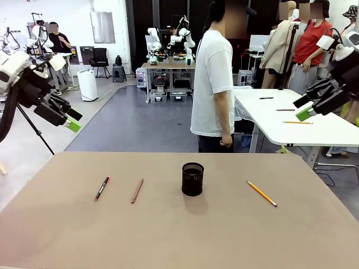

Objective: Place the pens into the pen holder.
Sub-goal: Pick up a writing instrument from the table and place it into the Pen holder.

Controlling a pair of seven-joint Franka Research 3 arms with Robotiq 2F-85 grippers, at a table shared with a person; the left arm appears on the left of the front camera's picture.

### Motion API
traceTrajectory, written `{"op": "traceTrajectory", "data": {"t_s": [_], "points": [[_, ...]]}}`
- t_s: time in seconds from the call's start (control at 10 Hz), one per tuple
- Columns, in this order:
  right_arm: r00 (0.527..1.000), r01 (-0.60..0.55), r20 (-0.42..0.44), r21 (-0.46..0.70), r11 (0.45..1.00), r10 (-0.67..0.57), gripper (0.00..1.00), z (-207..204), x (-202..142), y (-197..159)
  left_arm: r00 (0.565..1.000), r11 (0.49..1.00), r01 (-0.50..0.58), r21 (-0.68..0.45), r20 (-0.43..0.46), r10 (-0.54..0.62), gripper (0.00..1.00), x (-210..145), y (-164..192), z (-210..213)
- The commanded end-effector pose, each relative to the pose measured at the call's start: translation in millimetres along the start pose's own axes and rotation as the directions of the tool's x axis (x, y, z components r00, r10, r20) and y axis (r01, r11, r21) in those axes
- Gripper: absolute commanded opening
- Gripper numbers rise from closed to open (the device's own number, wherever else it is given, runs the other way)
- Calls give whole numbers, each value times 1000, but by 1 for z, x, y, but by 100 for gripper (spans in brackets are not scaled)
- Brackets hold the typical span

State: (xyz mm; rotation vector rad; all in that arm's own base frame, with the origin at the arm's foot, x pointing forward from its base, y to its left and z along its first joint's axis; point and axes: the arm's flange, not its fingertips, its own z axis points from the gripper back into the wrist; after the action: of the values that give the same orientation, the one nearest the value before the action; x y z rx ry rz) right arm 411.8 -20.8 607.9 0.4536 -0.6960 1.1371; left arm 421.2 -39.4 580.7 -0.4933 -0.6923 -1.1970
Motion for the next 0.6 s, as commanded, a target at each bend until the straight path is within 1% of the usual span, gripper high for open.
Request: {"op": "traceTrajectory", "data": {"t_s": [0.0,0.3,0.4,0.5], "points": [[1000,1,0,-1,1000,-1,100,0,0,0,1000,1000,1,-1,1,-1,100,0,0,0],[1000,1,0,-1,1000,-1,100,0,0,0,1000,1000,0,0,0,0,100,0,0,0],[1000,1,0,-1,1000,-1,100,0,0,0,981,991,-66,113,-174,85,100,3,-1,-14],[1000,1,0,-1,1000,-1,100,0,0,0,948,976,-141,167,-262,182,100,4,-2,-25]]}}
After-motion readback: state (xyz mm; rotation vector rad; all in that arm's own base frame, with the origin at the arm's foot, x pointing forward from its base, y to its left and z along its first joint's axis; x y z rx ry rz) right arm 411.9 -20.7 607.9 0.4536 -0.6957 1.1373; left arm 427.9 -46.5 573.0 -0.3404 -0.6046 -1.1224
